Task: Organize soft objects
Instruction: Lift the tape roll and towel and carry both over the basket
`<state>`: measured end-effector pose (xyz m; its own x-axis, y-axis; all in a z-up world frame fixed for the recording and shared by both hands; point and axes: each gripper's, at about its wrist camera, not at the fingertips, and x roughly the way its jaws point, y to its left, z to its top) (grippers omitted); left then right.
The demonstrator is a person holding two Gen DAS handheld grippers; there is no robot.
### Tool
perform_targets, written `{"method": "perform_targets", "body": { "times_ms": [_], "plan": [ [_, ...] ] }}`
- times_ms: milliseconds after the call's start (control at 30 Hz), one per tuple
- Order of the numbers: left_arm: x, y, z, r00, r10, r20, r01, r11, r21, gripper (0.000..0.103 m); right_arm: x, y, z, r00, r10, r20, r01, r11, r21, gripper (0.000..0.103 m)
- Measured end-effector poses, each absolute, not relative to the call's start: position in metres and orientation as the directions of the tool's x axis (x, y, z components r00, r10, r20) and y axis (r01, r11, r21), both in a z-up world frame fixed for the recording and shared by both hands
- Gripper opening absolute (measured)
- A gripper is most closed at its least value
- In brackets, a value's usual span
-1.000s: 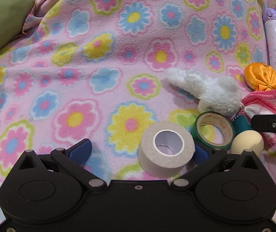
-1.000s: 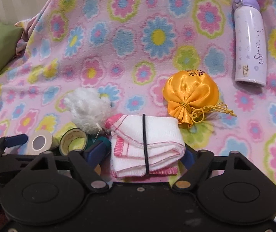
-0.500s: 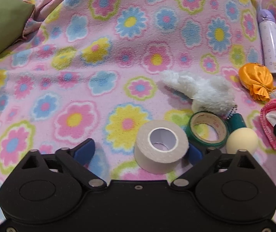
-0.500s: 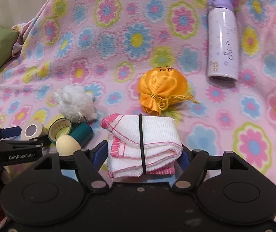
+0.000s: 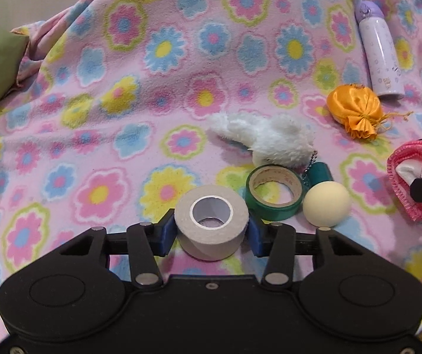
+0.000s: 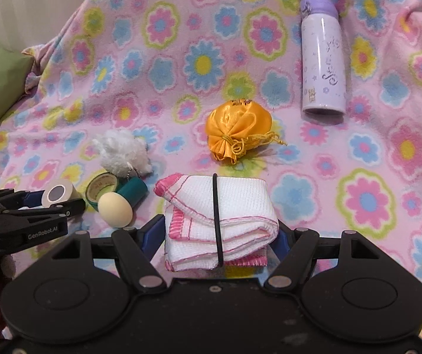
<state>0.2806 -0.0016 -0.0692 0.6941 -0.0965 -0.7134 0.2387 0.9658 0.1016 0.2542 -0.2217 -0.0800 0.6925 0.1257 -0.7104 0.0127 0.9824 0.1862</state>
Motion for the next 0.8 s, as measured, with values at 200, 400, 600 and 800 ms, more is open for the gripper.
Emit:
{"method": "perform_targets", "body": {
  "times_ms": [200,400,600,800],
  "plan": [
    [0.266,0.000,-0.046,0.713,-0.096,-0.694,0.228,0.969,0.100,0.048,0.240,-0.223,-0.063,0.716,0.133,-0.686,0.004,0.981,0.194,0.072],
    [0.238,-0.002,-0.011,0.736,-0.104,-0.669,0.222,0.971,0.093,0.048,0.216,-0.225,-0.043,0.742,0.148,-0.654,-0.005,0.976,0.216,0.072],
    [0.196,-0.004,0.023,0.766,-0.135,-0.629,0.217,0.975,0.055,0.048,0.183,-0.225,-0.026,0.745,0.157,-0.648,-0.003,0.973,0.232,0.072],
    [0.153,-0.006,0.040,0.763,-0.142,-0.630,0.196,0.980,0.016,0.048,0.138,-0.220,-0.014,0.735,0.181,-0.653,-0.018,0.969,0.248,0.072]
  ]
}}
